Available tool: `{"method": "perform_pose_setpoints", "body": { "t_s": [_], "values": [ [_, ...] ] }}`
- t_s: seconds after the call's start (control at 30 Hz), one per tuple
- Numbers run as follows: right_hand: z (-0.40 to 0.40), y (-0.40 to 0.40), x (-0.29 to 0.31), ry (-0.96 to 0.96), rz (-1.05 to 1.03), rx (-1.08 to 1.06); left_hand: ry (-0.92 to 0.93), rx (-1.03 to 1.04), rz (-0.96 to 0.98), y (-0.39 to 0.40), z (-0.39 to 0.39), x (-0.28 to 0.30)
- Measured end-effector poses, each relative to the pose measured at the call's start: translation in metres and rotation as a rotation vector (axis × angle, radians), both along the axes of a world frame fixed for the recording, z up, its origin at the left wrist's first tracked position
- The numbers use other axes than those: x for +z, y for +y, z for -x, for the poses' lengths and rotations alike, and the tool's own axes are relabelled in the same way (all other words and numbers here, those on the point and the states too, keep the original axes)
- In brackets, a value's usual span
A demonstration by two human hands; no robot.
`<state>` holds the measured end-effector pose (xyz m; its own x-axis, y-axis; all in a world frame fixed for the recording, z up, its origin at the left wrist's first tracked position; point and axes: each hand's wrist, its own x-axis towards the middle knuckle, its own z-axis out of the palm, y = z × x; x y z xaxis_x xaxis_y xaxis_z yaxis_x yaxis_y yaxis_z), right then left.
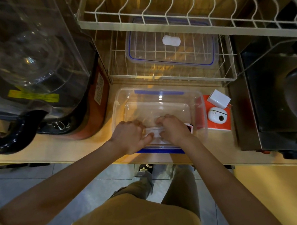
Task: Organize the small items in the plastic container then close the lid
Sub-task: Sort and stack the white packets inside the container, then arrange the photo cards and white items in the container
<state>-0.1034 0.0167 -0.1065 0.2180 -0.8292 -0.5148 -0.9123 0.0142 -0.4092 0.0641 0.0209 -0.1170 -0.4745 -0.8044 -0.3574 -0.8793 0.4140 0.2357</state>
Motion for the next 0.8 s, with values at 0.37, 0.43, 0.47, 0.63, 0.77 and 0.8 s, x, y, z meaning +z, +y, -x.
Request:
{"method": "perform_pose_setpoints", "body": {
  "t_s": [0.37,0.43,0.47,0.63,0.77,0.8],
  "values": [
    [0.001,0.006,0.002,-0.008,0.035,-0.017,-0.014,-0.018,-0.03,0.0,0.002,0.006],
    [0.003,0.006,0.005,-0.013,0.045,-0.024,-0.02,-0.027,-0.03,-0.001,0.002,0.007],
    [0.005,0.006,0.008,-0.02,0.051,-0.034,-0.024,-0.035,-0.037,-0.001,0.002,0.007],
    [0.017,0.008,0.026,-0.101,0.114,-0.077,-0.073,-0.096,-0.105,-0.004,0.006,0.013],
    [0.034,0.012,0.044,-0.207,0.24,-0.231,-0.148,-0.229,-0.072,-0.021,0.024,0.031],
    [0.039,0.013,0.049,-0.226,0.278,-0.277,-0.13,-0.242,-0.075,-0.027,0.032,0.037]
  ]
}}
